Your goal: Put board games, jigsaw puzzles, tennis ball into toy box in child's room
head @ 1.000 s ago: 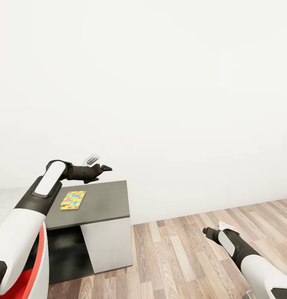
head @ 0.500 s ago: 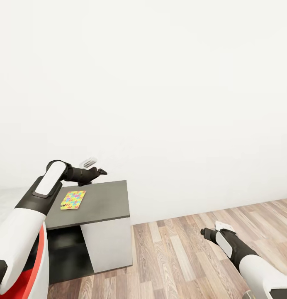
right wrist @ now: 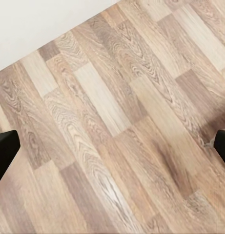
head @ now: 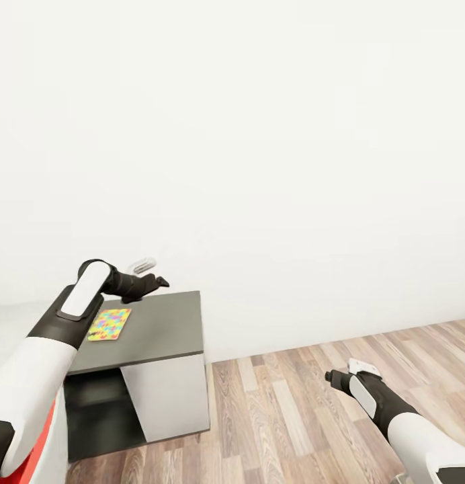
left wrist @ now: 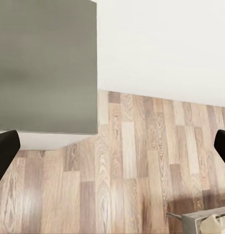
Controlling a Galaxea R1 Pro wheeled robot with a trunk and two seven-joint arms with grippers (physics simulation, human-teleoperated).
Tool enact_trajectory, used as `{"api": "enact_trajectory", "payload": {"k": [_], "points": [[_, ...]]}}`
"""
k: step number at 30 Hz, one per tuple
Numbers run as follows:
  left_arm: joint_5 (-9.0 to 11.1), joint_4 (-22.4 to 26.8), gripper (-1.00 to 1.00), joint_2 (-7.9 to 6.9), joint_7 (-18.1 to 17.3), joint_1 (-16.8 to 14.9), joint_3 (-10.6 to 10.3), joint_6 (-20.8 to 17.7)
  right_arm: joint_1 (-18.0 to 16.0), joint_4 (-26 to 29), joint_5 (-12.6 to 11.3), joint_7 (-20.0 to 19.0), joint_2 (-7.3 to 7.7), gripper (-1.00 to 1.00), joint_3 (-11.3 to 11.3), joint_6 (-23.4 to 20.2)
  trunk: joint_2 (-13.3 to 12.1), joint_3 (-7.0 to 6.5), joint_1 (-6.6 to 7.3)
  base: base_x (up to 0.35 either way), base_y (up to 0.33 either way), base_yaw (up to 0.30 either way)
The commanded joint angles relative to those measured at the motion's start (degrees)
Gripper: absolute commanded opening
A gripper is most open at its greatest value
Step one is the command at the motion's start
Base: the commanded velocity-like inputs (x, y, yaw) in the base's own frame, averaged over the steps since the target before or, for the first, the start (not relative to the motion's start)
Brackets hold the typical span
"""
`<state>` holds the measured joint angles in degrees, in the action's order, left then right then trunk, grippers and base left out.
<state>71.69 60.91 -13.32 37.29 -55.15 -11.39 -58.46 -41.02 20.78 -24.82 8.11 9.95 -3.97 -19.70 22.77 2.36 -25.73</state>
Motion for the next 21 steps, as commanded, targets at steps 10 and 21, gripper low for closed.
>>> {"api": "enact_trajectory", "payload": {"k": [10,21], "points": [[0.3,0.0,1.0,0.28,3.5,-0.1,0.0,0.8,0.0,0.1,-0.6,0.3,0.07,1.0,-0.4,-0.3,0.1,0.63,-0.06,0.049,-0.045,0.0],[0.5,-0.3,1.0,0.28,6.7,-0.1,-0.2,3.3,0.0,0.3,-0.6,0.3,0.07,1.0,-0.5,-0.3,0.1,0.65,-0.06,0.001,-0.001,0.0]]}}
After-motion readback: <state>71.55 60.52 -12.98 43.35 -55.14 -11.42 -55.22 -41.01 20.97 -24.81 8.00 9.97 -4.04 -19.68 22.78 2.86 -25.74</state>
